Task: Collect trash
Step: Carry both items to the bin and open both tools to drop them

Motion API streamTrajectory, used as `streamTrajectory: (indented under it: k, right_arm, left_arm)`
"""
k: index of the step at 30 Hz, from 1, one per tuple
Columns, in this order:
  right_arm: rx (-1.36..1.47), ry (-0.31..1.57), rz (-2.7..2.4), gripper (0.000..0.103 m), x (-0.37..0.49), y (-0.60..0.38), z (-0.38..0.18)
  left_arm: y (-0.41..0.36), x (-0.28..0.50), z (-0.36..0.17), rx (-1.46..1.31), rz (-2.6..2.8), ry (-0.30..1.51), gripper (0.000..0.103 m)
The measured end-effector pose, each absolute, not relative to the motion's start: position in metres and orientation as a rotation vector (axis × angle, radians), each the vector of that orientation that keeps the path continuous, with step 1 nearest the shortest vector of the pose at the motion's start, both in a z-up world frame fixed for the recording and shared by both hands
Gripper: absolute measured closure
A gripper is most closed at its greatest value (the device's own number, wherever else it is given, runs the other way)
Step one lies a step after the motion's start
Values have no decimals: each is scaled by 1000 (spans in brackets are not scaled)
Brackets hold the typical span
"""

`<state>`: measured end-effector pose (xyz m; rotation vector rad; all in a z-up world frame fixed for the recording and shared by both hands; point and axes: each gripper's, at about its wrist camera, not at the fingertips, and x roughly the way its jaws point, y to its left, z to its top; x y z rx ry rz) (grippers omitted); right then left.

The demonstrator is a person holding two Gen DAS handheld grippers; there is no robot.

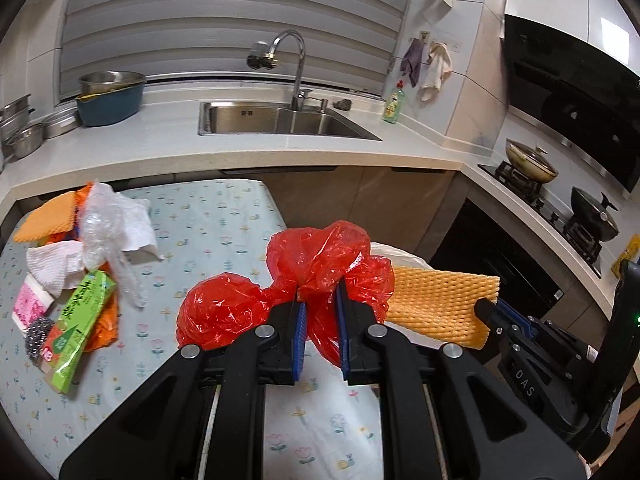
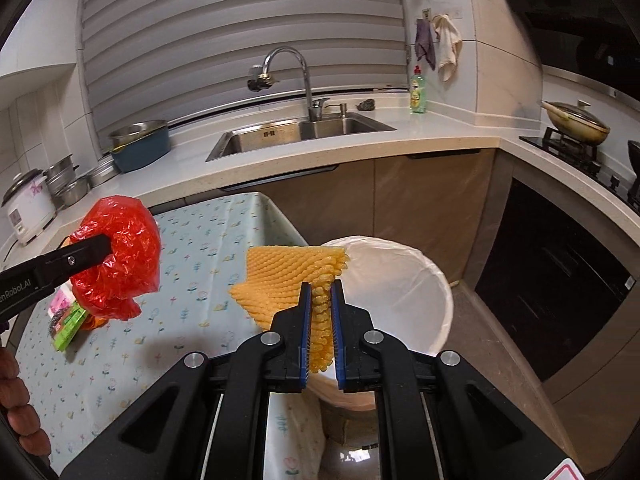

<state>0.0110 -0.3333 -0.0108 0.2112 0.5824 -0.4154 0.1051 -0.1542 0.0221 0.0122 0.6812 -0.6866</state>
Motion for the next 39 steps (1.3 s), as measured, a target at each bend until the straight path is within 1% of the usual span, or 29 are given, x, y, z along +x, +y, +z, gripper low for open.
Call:
streamTrajectory:
  k: [13, 19, 23, 26, 27, 29, 39]
  right_arm:
    - [249, 577, -543, 94, -4, -393, -19]
    - [244, 588, -551, 94, 7, -405, -24]
    - [242, 591, -548, 94, 16, -407, -25]
    - [235, 590, -547, 94, 21, -406, -26]
    - [235, 589, -548, 94, 23, -406, -26]
    - [239, 586, -549, 94, 25, -406, -25]
    - [228, 589, -532, 94, 38, -405, -22]
  left_arm:
    - [-250, 135, -19, 48, -882, 838, 89]
    - [-269, 146, -35, 58, -904, 877, 81]
    - [-269, 151, -36, 44, -887, 867, 68]
    - [-264, 156, -34, 18, -882, 861, 64]
    - [-262, 158, -33, 13, -877, 861, 59]
    - [-259, 161, -31, 4, -869, 856, 54]
    - [-235, 169, -21, -12, -807, 809, 53]
